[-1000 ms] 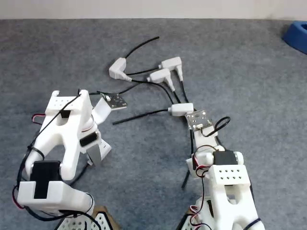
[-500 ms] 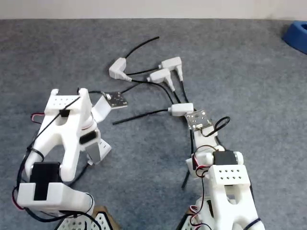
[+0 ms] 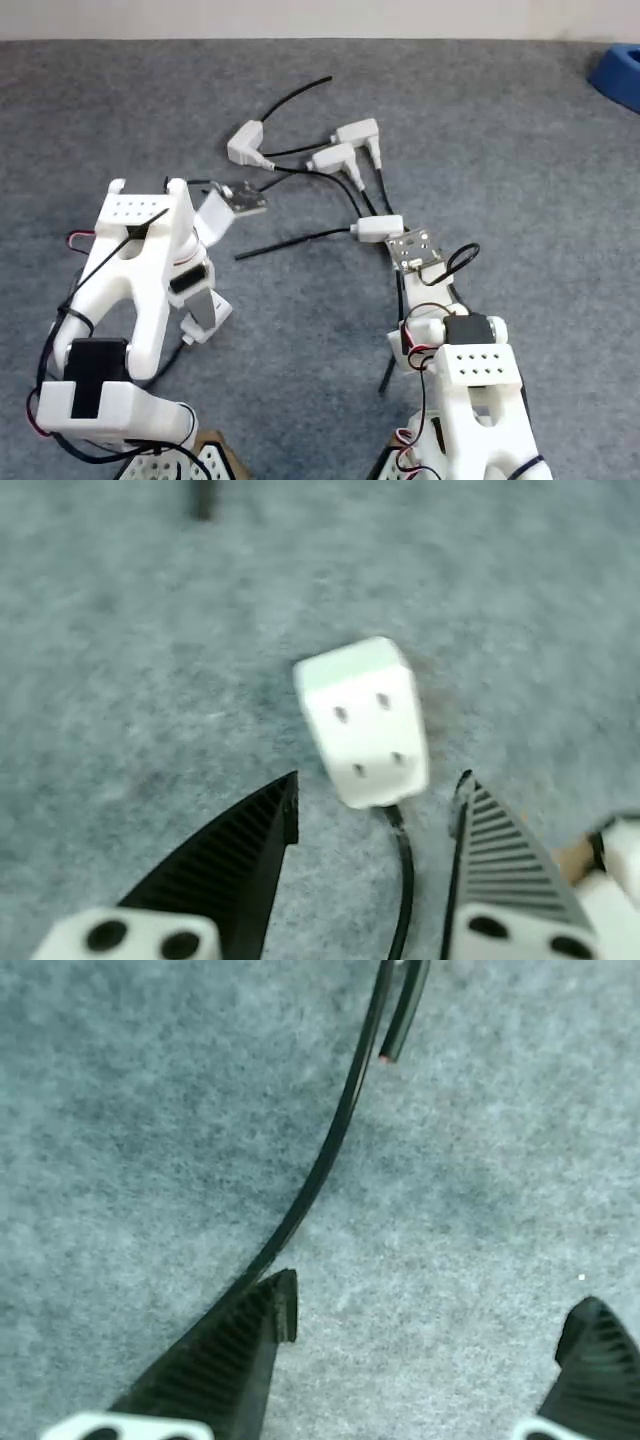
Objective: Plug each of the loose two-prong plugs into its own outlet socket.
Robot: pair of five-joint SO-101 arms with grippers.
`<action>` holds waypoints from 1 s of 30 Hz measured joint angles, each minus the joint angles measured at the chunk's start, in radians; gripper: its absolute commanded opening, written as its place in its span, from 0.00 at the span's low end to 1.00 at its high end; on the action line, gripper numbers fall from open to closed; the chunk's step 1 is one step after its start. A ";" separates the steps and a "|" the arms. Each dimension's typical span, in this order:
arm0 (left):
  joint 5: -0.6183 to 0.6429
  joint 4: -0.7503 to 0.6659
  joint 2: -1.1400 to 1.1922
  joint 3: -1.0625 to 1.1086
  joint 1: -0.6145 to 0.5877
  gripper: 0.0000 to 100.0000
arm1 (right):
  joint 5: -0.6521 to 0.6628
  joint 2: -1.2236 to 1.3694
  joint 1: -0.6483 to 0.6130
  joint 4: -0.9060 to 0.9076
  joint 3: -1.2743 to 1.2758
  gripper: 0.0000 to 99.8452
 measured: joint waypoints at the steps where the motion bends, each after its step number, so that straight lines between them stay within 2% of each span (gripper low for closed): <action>1: 0.028 -0.017 0.000 0.000 -0.005 0.34 | 0.000 0.000 0.000 0.000 0.000 0.39; 6: 0.112 -0.034 0.000 0.048 -0.014 0.35 | 0.000 0.000 0.000 0.000 0.000 0.39; 11: 0.089 -0.051 0.000 0.141 -0.041 0.29 | 0.000 0.000 0.000 0.000 0.000 0.39; 22: 0.083 -0.207 0.000 0.187 -0.041 0.28 | 0.000 0.000 0.000 0.000 0.000 0.39; 28: 0.083 -0.221 0.000 0.215 -0.038 0.28 | 0.000 0.000 0.000 0.000 0.000 0.39; 30: 0.083 -0.221 0.000 0.236 -0.021 0.24 | 0.000 0.000 0.000 0.000 0.000 0.39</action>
